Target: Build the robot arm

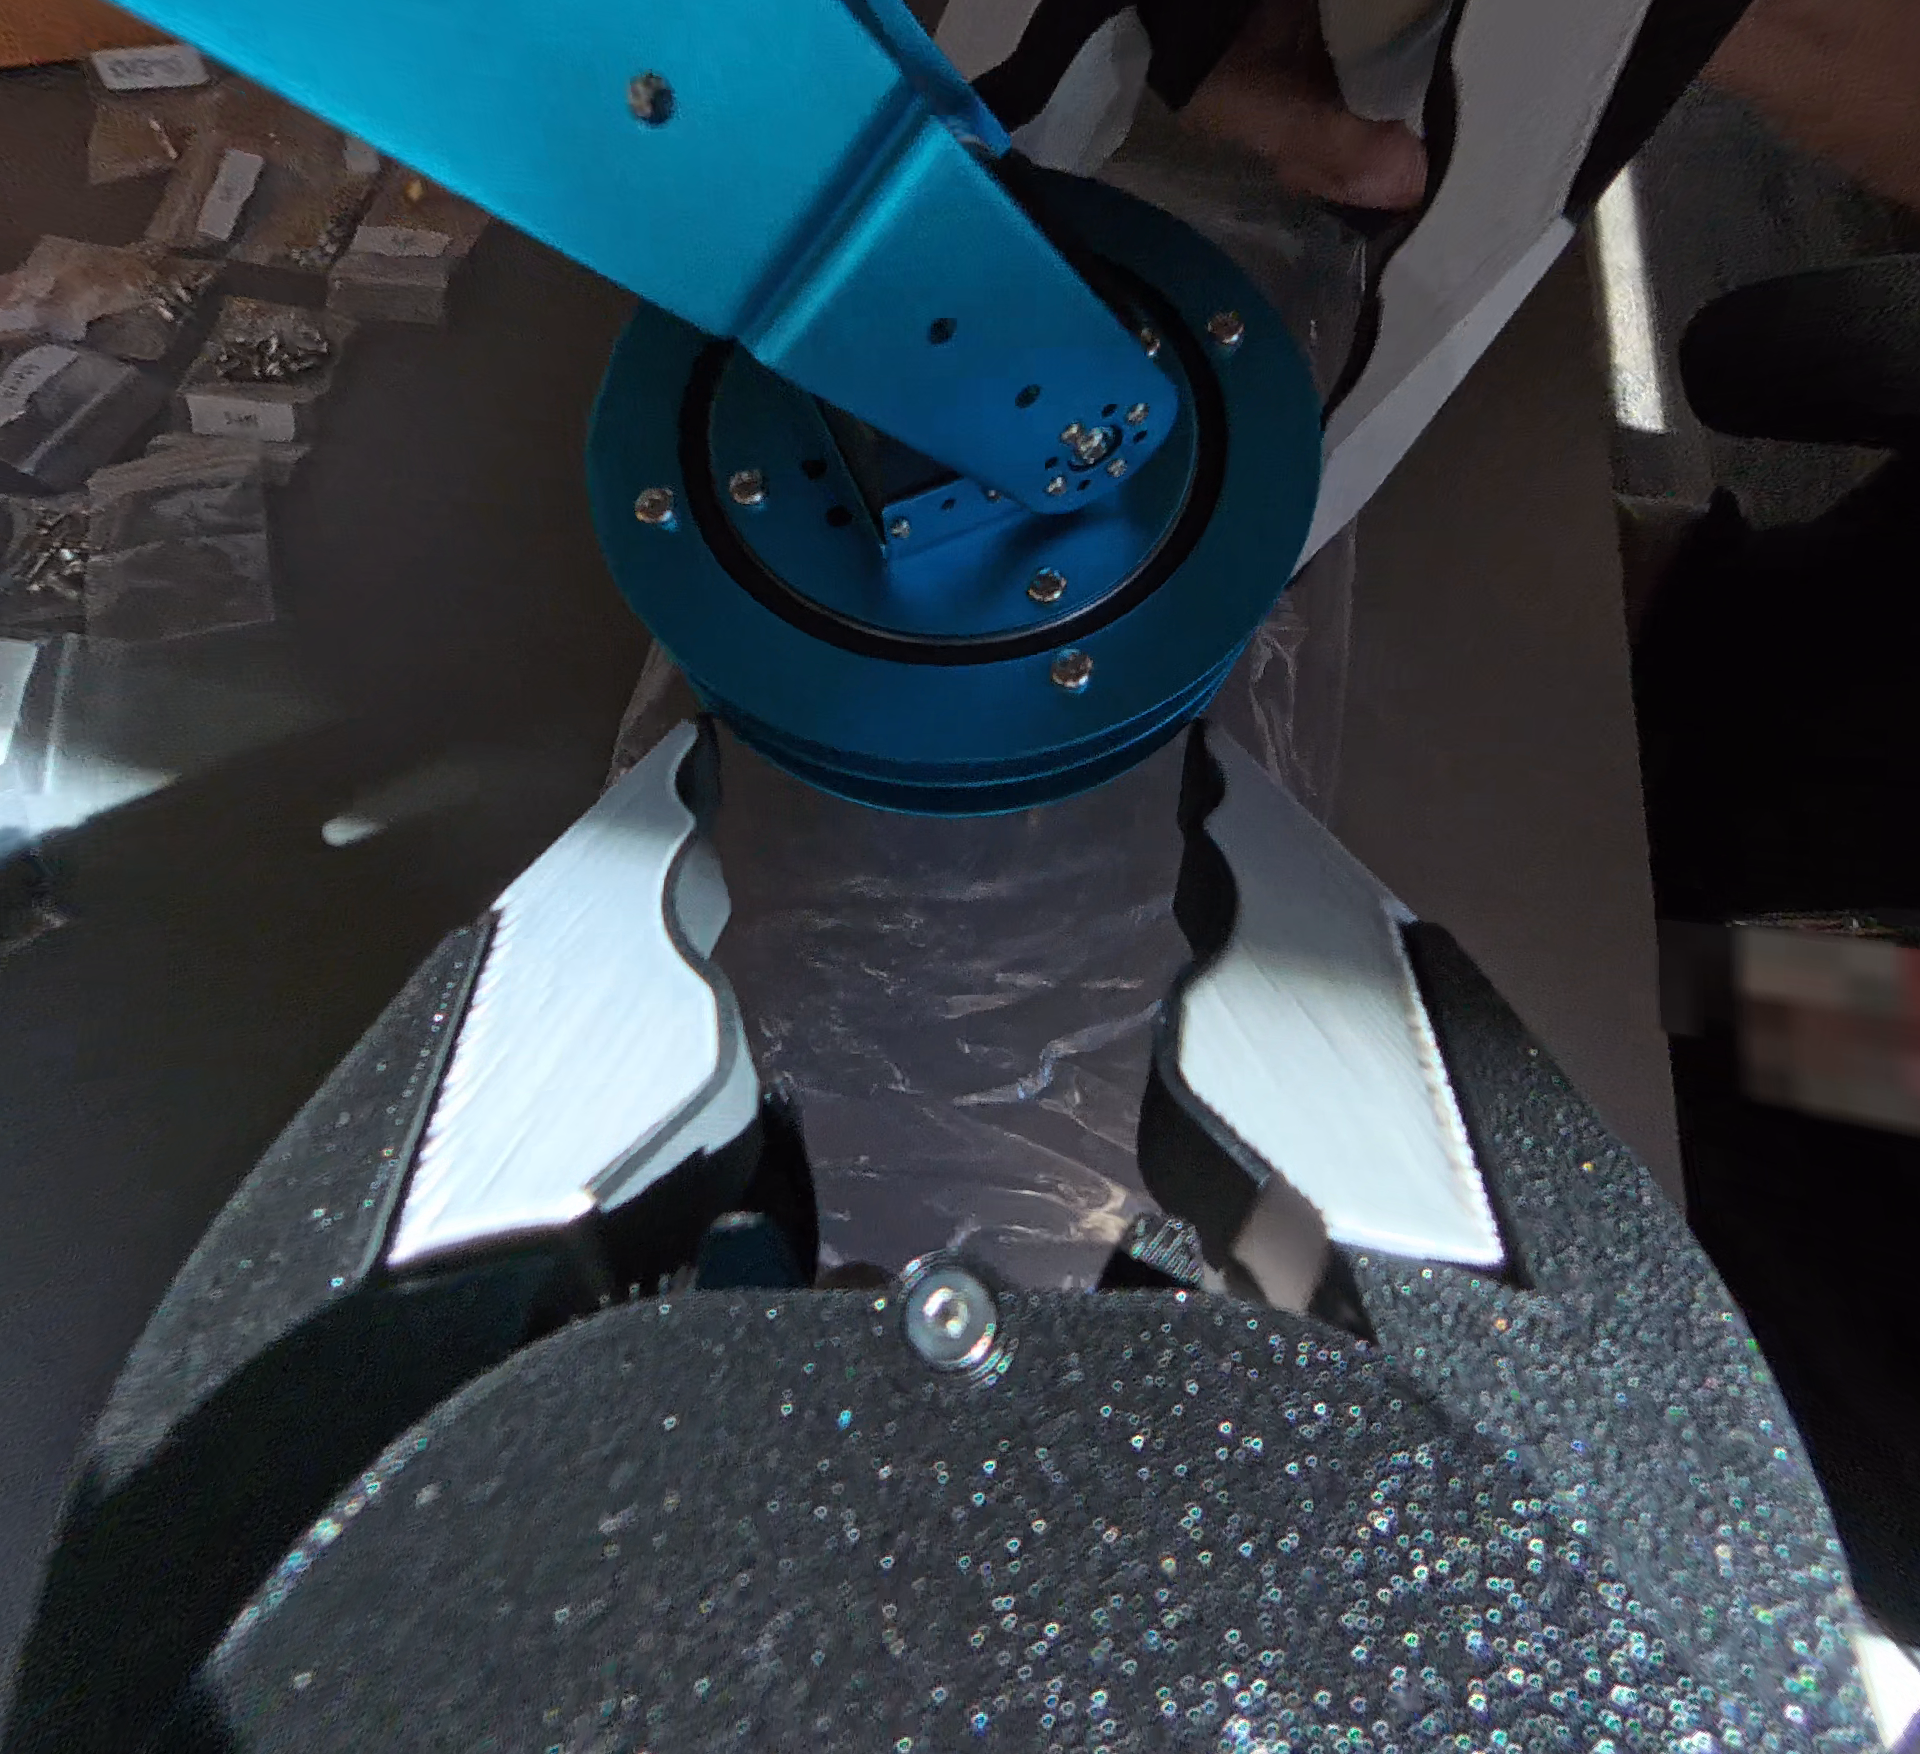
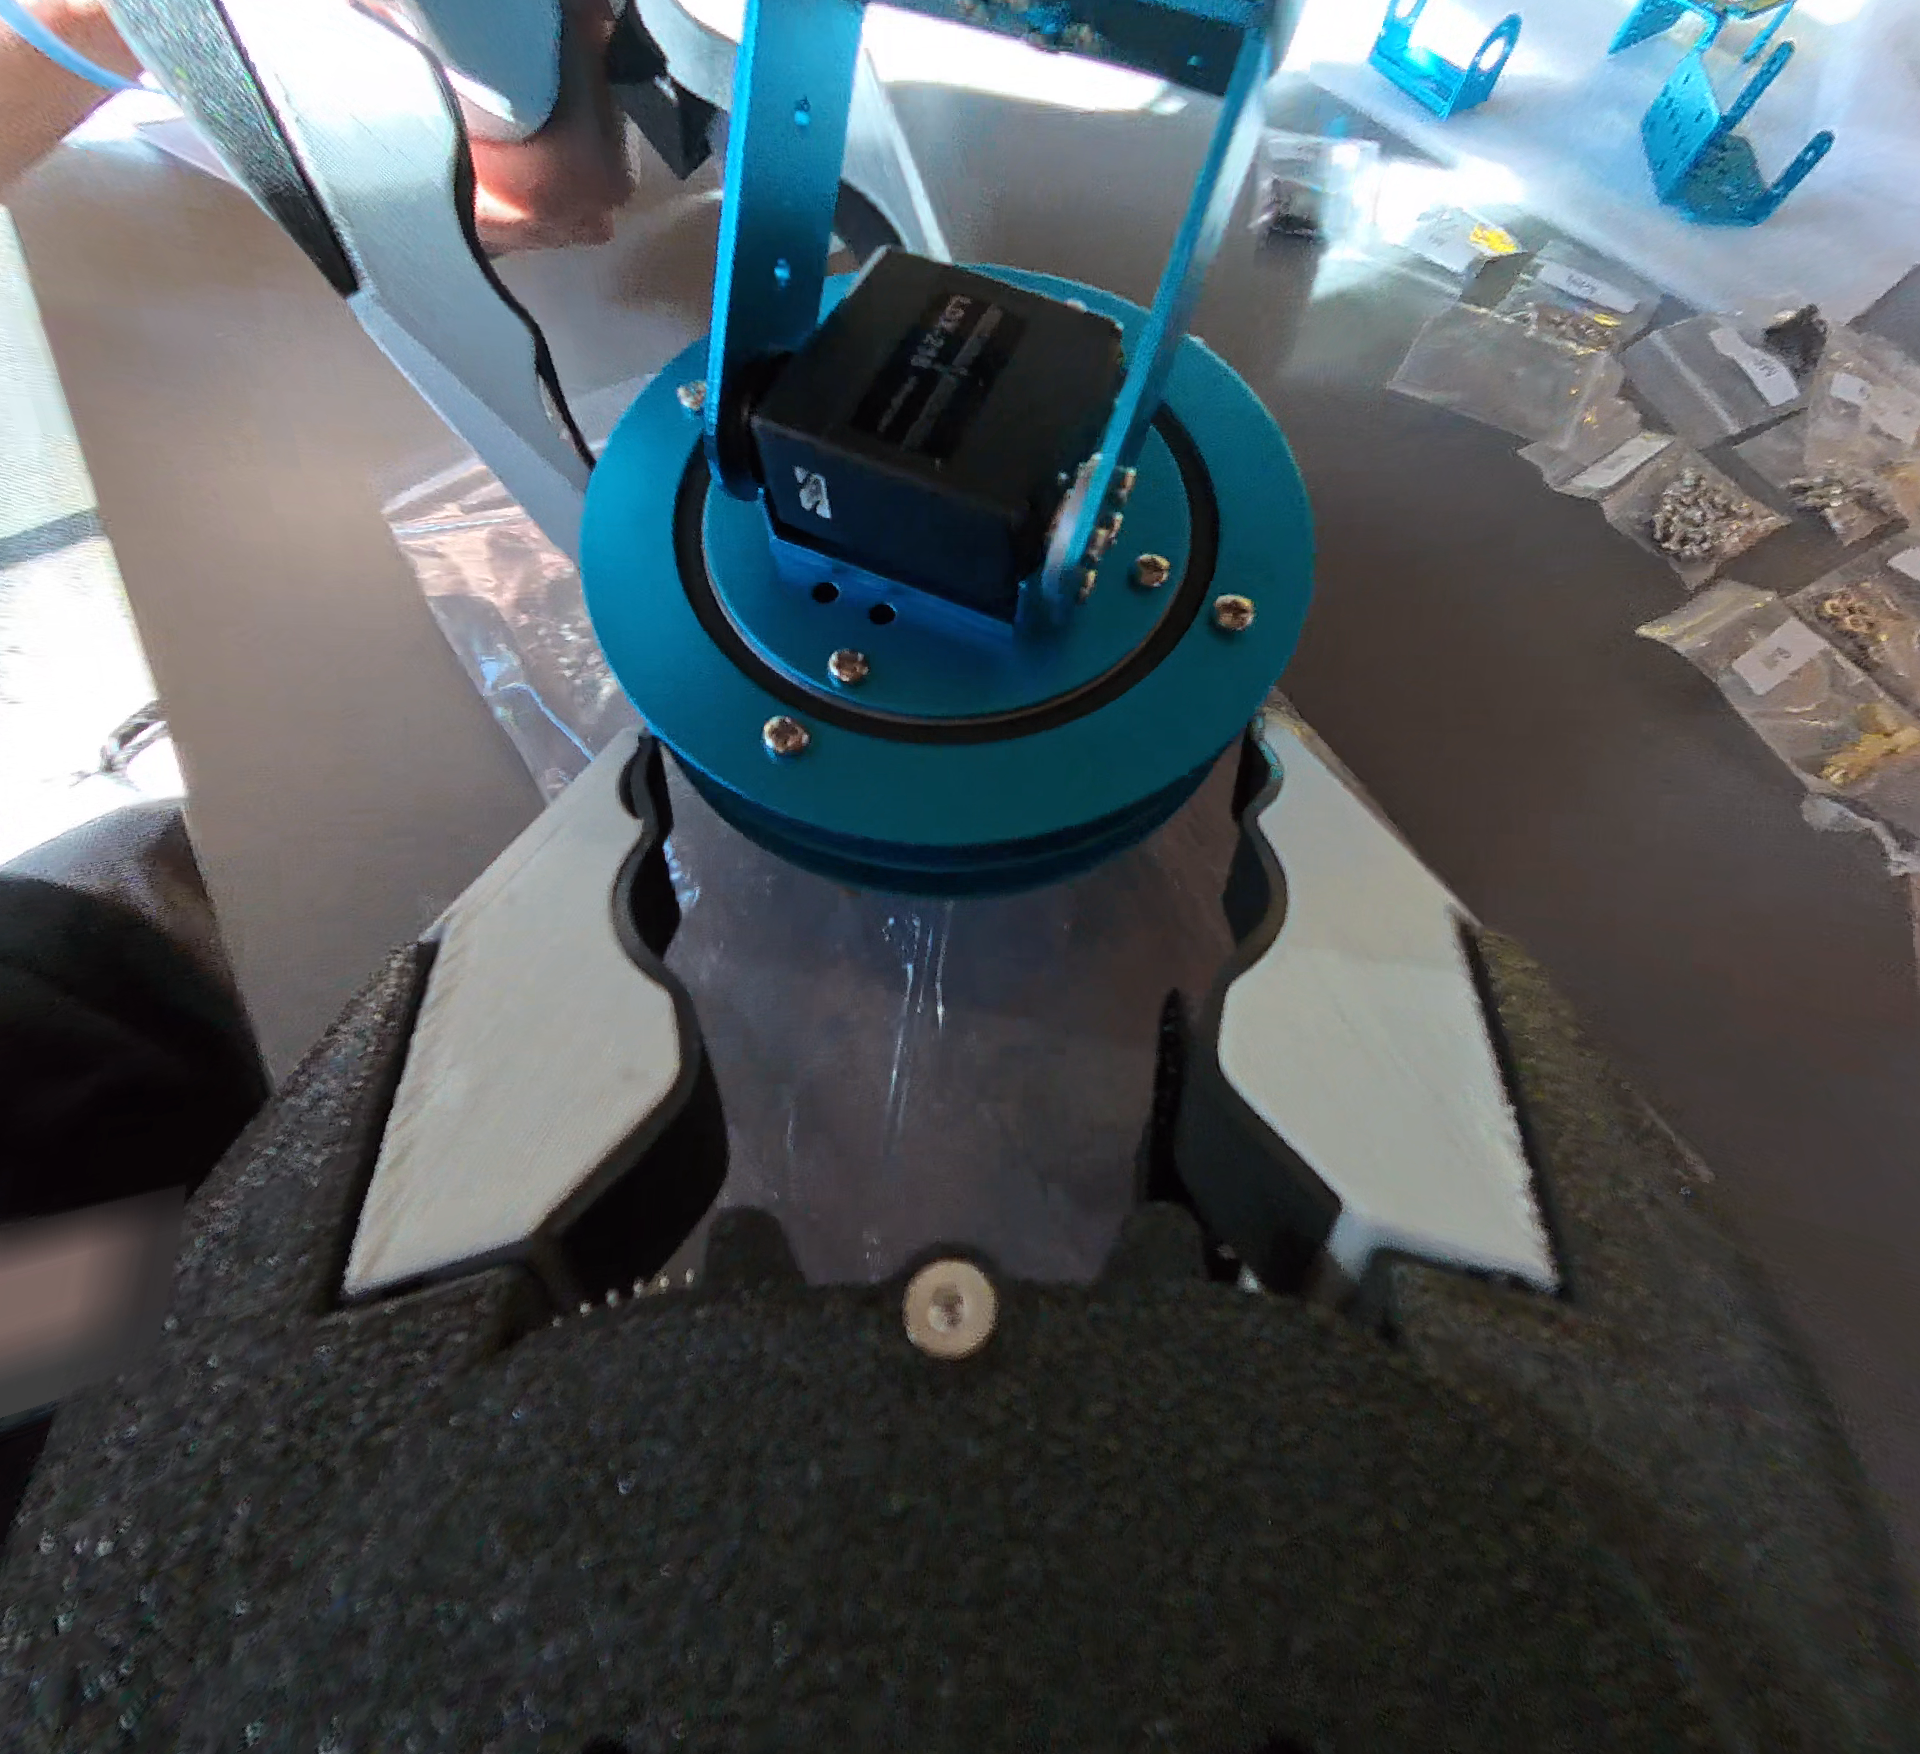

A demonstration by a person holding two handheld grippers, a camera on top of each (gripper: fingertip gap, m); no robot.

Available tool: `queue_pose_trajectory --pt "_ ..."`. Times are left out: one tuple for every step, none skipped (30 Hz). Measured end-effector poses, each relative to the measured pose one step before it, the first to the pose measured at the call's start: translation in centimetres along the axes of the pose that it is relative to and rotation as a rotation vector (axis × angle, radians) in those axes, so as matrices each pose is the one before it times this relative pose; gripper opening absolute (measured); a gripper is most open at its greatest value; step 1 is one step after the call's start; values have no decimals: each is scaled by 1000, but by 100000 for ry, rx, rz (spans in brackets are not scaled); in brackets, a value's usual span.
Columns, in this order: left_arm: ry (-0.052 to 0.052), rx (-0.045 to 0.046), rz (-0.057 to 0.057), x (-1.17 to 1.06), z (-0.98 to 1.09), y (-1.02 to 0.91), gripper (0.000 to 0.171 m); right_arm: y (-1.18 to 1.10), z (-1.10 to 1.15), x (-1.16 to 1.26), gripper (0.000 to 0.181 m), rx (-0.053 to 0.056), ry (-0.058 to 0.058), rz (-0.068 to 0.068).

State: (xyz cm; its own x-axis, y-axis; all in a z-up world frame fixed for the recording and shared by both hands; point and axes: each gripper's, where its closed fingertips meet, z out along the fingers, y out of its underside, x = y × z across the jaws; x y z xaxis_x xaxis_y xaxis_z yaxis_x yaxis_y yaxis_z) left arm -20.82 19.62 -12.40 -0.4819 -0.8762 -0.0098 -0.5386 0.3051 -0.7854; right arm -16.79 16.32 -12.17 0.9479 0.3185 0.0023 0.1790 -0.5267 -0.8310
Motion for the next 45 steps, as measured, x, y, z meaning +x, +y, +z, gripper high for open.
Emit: queue_pose_trajectory --pt "-4689 2635 -1814 29 -543 -335 87 -522 -749 -11 108 2641 -3619 -1041" --pt "-4889 4963 -2732 35 -729 -754 84 -723 -1051 239 101 3443 -2981 -956" --pt "-4126 4573 -4255 64 -622 -807 84 -637 -1015 607 97 2001 -1987 747" --pt "-4888 2010 -3693 -93 -261 -479 82 -471 -745 342 90 593 -4151 2465" --pt "-5255 533 -1542 -169 42 -236 86 -440 -346 -94 92 498 -6005 2749" --pt "-4126 82 -1528 -166 99 -200 89 -241 63 -37 98 -68 -3524 1285" --pt "-2492 -1221 -3146 -141 10 -21 90 155 299 -104 99 -1327 -1401 -910" --pt "-993 -1735 -3588 -25 -193 120 90 359 474 145 100 -2015 2755 -2050" --pt "-810 -1281 -747 1 -469 162 85 239 487 199 102 -1147 5381 -3815" --pt "-2136 -928 2905 -155 -688 240 80 2 414 -92 102 280 4307 -3205" --pt "-1515 -997 3694 -117 -720 317 76 -144 342 -328 106 759 2112 -1423" --pt "410 -66 1000 -51 -622 41 75 -209 199 -12 111 927 3054 -684" --pt "968 3649 -3994 -306 -457 -787 77 -224 104 -59 110 1151 1895 -309" --pt "3413 7363 -9282 -216 -237 -1596 78 -208 131 -30 112 1175 997 968" --pt "6821 7644 -11849 230 52 -1846 79 -8 256 318 117 -121 2558 1640" --pt "6400 5849 -10324 339 362 -1601 82 -37 291 380 122 130 3040 308" --pt "2161 2876 -6511 -127 644 -1014 81 -158 280 -48 122 1527 534 -600" --pt "-1060 -873 -1615 -483 819 -270 82 64 353 -276 121 29 -757 137" --pt "-1319 -2352 1514 -374 831 130 84 349 397 -207 120 -1844 -484 224" --pt "-418 -1259 1172 -62 709 69 80 34 164 8 121 392 1639 -1086" --pt "1136 -608 595 336 545 33 66 75 52 -59 121 105 1146 -893" --pt "1053 -1546 1372 494 474 178 51 65 -2 -46 120 -121 561 -763" --pt "-2897 -1720 3681 40 351 173 39 53 -33 -22 120 48 71 -170" --pt "-4824 -940 6082 -169 121 60 34 24 -48 -3 120 23 -146 -72" --pt "-2197 -560 4910 154 31 -9 36 47 -82 -19 120 -421 -539 106" --pt "-619 66 2629 285 15 -122 36 53 -123 -61 120 -837 -810 -7" --pt "-352 574 2821 311 55 -166 36 56 -158 -109 120 -1060 -751 57" --pt "-464 437 3183 248 100 -157 37 55 -154 -80 120 -1100 -232 262" --pt "-1 270 2145 238 106 -161 37 50 -121 -40 119 -726 -127 523" --pt "92 262 1138 165 118 -164 37 48 -118 -25 119 -595 -182 282" --pt "-674 328 1464 53 118 -141 37 -32 -152 -146 114 -254 -650 -559" --pt "-902 -79 1378 -70 55 -81 37 -138 -105 -307 102 307 -171 -1448" --pt "25 -580 718 -66 -57 21 37 -70 77 -165 98 55 446 405" --pt "630 -341 -71 -77 -108 64 36 -57 86 -65 98 574 171 144" --pt "536 256 -1168 -79 -87 61 36 -61 64 -33 98 1011 -149 -606" --pt "314 634 -1343 -106 -77 75 36 -59 93 -2 99 1251 -138 424" --pt "808 533 -1120 -78 -132 91 36 -65 82 -24 99 1227 -165 383" --pt "1373 172 -1349 -64 -167 153 36 -35 14 -90 99 339 -639 -689" --pt "1542 -123 -1647 -143 -184 205 36 -7 -107 -131 98 -339 -1865 -1223" --pt "1663 -119 -1721 -219 -180 266 36 -50 -198 -76 96 -400 -3454 -423" --pt "1670 349 -1361 -268 -171 270 37 -230 -321 47 95 -173 -4636 507" --pt "1662 1902 -1049 -308 -214 115 38 -766 -566 565 96 2332 -2886 1473" --pt "1778 3463 -1187 -231 -351 -73 42 -1312 -786 369 89 5646 -5714 1902" --pt "1297 2380 -1410 -135 -496 98 46 -1430 -793 69 74 6264 -9407 3396" --pt "764 706 -1058 7 -580 321 60 -1298 -576 349 70 5289 -8939 5400"
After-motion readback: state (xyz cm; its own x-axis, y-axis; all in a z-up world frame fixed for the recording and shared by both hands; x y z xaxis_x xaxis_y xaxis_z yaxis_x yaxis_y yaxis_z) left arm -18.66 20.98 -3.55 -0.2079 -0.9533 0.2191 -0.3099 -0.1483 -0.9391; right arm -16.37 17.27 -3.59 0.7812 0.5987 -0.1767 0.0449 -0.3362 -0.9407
